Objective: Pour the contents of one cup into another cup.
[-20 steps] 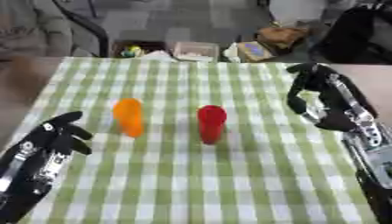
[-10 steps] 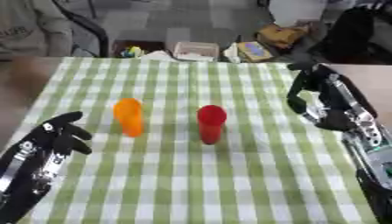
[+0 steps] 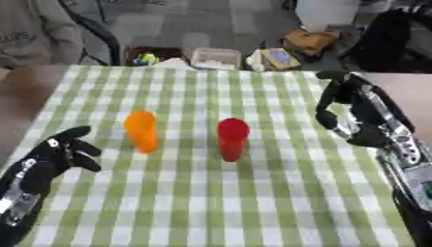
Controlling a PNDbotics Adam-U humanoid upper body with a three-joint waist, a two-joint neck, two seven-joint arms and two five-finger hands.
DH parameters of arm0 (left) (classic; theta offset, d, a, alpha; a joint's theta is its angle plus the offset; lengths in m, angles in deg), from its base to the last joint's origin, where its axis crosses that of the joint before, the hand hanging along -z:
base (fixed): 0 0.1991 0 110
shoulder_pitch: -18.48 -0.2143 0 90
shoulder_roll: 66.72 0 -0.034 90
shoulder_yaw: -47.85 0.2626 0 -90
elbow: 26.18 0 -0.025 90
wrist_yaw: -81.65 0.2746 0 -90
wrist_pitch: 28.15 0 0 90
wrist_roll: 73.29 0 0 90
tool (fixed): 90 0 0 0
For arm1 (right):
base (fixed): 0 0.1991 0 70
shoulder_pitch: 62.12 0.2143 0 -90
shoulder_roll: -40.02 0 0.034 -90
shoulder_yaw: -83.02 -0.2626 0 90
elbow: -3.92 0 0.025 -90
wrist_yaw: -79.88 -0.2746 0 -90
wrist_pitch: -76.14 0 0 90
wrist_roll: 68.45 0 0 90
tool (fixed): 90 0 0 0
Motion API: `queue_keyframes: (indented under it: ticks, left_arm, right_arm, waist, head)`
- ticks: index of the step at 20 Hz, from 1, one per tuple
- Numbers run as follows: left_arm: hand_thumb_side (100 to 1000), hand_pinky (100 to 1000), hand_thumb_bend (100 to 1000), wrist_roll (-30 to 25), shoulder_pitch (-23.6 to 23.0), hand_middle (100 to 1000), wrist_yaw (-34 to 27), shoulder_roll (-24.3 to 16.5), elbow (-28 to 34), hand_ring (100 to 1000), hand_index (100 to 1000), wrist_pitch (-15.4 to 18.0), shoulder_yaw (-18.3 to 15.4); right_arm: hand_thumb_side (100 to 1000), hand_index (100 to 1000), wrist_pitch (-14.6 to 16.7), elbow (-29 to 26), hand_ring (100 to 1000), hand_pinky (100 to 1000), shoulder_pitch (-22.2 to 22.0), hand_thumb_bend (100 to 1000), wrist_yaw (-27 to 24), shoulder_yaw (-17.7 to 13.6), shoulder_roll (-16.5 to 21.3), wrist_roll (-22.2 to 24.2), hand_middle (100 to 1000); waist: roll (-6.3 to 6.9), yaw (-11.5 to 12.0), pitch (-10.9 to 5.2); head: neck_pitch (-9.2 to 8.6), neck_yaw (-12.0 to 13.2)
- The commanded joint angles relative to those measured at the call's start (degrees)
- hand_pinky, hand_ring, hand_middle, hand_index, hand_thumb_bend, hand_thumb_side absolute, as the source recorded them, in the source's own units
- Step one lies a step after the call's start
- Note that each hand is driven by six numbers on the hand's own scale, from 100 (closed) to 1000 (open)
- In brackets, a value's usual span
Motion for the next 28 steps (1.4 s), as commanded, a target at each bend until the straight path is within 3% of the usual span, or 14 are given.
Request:
queue_keyframes:
  ticks: [1,4,7,9,10,11,13,14,15,17,18,22,24,28]
  left_arm:
    - [1000,716,731,2.49,0.53,604,-2.79,0.00,0.10,584,875,-2.12,-0.78]
    - [1000,752,630,4.91,0.60,617,-6.01,0.01,-0.17,604,868,-4.12,-0.67]
    - [1000,800,631,5.62,0.68,639,-7.92,-0.08,-0.16,635,869,-5.46,-0.53]
    - [1000,817,732,5.02,0.72,657,-8.86,-0.09,-0.14,650,876,-6.09,-0.38]
    - [1000,831,732,4.62,0.73,657,-9.02,-0.11,-0.08,650,876,-6.24,-0.43]
    - [1000,830,1000,3.66,0.86,675,-8.99,-0.17,0.59,664,915,-5.44,-0.35]
    - [1000,824,1000,1.37,0.73,672,-9.82,-0.07,1.43,661,925,-3.25,-0.41]
    - [754,819,1000,0.11,0.74,678,-10.27,-0.15,1.66,665,943,-2.31,-0.51]
    - [628,804,1000,-1.14,0.71,695,-10.47,-0.25,1.76,676,962,-1.58,-0.70]
    - [473,790,1000,-3.64,0.60,717,-9.70,-0.52,1.91,693,991,-0.58,-1.12]
    - [390,782,887,-4.49,0.53,726,-8.81,-0.64,1.90,701,996,-0.34,-1.37]
    - [378,737,598,-3.69,0.33,729,-2.79,-1.16,1.89,681,989,-0.64,-2.23]
    - [361,726,534,-1.19,0.29,736,0.21,-1.44,1.83,672,990,-1.10,-2.25]
    - [360,716,508,2.84,0.40,755,3.48,-2.37,0.94,678,998,-1.84,-1.78]
  right_arm:
    - [526,835,0.05,-0.44,477,466,0.85,551,-0.44,-0.45,0.93,0.08,440]
    - [526,835,0.04,-0.45,476,465,0.83,548,-0.41,-0.48,0.91,-0.02,440]
    - [527,835,0.02,-0.47,476,465,0.84,544,-0.39,-0.47,0.90,-0.04,440]
    - [527,836,0.00,-0.47,476,465,0.82,542,-0.38,-0.49,0.90,-0.09,440]
    - [529,836,-0.01,-0.47,476,465,0.81,529,-0.37,-0.50,0.90,-0.11,440]
    - [528,836,-0.02,-0.46,476,465,0.81,536,-0.36,-0.50,0.90,-0.12,439]
    - [529,836,-0.04,-0.46,476,465,0.83,533,-0.35,-0.52,0.91,-0.14,439]
    - [528,837,-0.06,-0.45,476,465,0.84,527,-0.34,-0.52,0.92,-0.15,440]
    - [528,838,-0.08,-0.45,476,465,0.84,525,-0.32,-0.53,0.93,-0.16,440]
    - [522,839,-0.12,-0.44,477,465,0.85,531,-0.29,-0.54,0.93,-0.19,440]
    - [517,843,-0.14,-0.43,477,464,0.86,538,-0.27,-0.54,0.94,-0.18,441]
    - [465,856,-0.08,-0.26,483,467,0.99,596,-0.19,-0.43,1.02,0.08,455]
    - [430,858,0.10,-0.03,492,474,1.10,615,-0.13,-0.30,1.11,0.45,470]
    - [432,862,0.42,0.61,503,482,1.28,613,-0.17,-0.17,1.23,0.96,491]
  waist:
    - [0.05,0.00,-1.07]
    - [0.06,-0.02,-1.10]
    - [0.07,-0.07,-1.09]
    - [0.08,-0.09,-1.08]
    - [0.07,-0.09,-1.08]
    - [0.09,-0.12,-1.07]
    - [0.09,-0.14,-1.04]
    - [0.10,-0.13,-1.03]
    - [0.11,-0.11,-1.02]
    - [0.15,-0.08,-1.00]
    - [0.15,-0.06,-0.99]
    - [0.13,-0.05,-0.96]
    - [0.13,-0.08,-0.97]
    - [0.19,-0.09,-1.02]
  head:
    - [-0.59,-0.40]
    - [-0.60,-0.51]
    - [-0.58,-0.53]
    - [-0.55,-0.56]
    - [-0.55,-0.58]
    - [-0.54,-0.58]
    - [-0.53,-0.63]
    - [-0.52,-0.67]
    - [-0.51,-0.70]
    - [-0.52,-0.76]
    - [-0.52,-0.82]
    - [-0.52,-0.82]
    - [-0.53,-0.86]
    - [-0.58,-0.76]
